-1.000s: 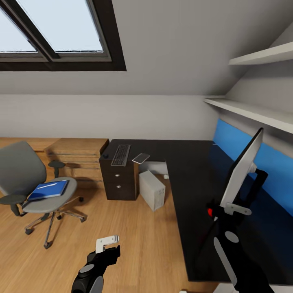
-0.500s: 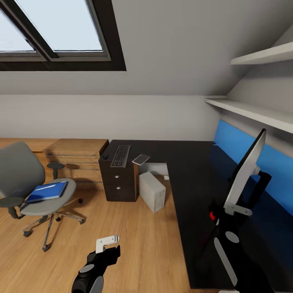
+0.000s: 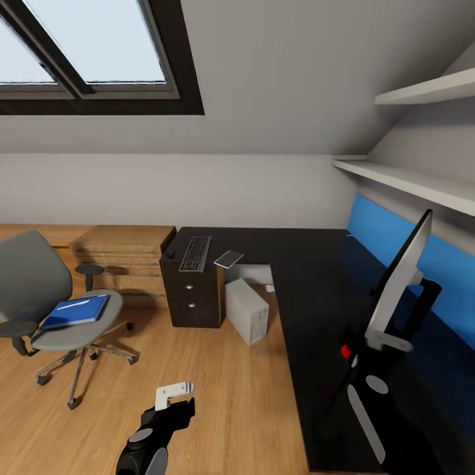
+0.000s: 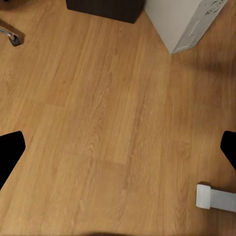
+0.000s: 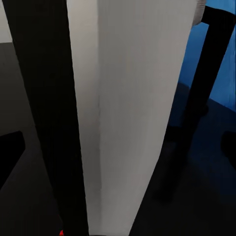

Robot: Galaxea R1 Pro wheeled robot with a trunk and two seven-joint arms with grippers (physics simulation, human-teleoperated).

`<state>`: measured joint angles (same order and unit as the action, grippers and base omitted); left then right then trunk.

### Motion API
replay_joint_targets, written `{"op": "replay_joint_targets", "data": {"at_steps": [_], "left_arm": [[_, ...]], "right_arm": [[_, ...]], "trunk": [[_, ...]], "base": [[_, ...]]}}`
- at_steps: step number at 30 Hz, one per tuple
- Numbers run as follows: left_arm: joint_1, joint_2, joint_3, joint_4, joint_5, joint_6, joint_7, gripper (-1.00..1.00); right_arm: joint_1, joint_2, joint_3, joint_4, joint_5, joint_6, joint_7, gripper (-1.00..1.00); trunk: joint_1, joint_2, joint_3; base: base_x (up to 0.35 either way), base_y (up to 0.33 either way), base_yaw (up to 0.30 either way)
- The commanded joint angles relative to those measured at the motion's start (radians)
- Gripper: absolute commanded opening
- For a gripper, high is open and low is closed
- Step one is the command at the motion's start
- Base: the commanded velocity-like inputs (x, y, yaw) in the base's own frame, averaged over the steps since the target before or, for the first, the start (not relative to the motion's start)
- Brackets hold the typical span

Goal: In the bedroom, organize the workspace by keeping the computer under the desk, ensuring the monitor is on the desk, placing the keyboard on the desk next to the monitor, placing the mouse on the desk next to the keyboard, moving the folder from the swivel chair onto the desk next to the mouse, stacking the notebook on top of the folder with the pen on top of the notebook, and positioning the swivel chair next to the desk.

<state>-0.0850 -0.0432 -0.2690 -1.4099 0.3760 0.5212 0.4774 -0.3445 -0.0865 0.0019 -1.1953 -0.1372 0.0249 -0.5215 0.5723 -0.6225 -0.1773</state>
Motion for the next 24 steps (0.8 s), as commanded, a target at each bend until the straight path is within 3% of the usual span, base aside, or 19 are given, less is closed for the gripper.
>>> {"op": "replay_joint_targets", "data": {"at_steps": [1,4,15,24], "left_arm": [[-0.001,0.0,-0.002,-0.001,0.011,0.002,0.01,1.0],[-0.001,0.0,-0.002,-0.001,0.011,0.002,0.009,1.0],[-0.001,0.0,-0.002,-0.001,0.012,0.002,0.009,1.0],[-0.001,0.0,-0.003,-0.001,0.012,0.002,0.009,1.0]], "right_arm": [[-0.001,-0.001,0.001,-0.001,-0.005,0.003,-0.013,1.0],[-0.001,-0.001,0.002,-0.001,-0.006,0.004,-0.049,1.0],[-0.001,-0.002,0.003,-0.001,-0.006,0.004,-0.062,1.0],[-0.001,-0.002,0.004,-0.001,-0.006,0.004,-0.063,1.0]], "trunk": [[0.0,-0.002,-0.002],[0.0,-0.002,-0.002],[0.0,-0.002,-0.002],[0.0,-0.002,-0.002]], "base": [[0.0,0.0,0.0],[0.0,0.0,0.0],[-0.003,-0.003,0.0],[-0.166,-0.194,0.0]]}}
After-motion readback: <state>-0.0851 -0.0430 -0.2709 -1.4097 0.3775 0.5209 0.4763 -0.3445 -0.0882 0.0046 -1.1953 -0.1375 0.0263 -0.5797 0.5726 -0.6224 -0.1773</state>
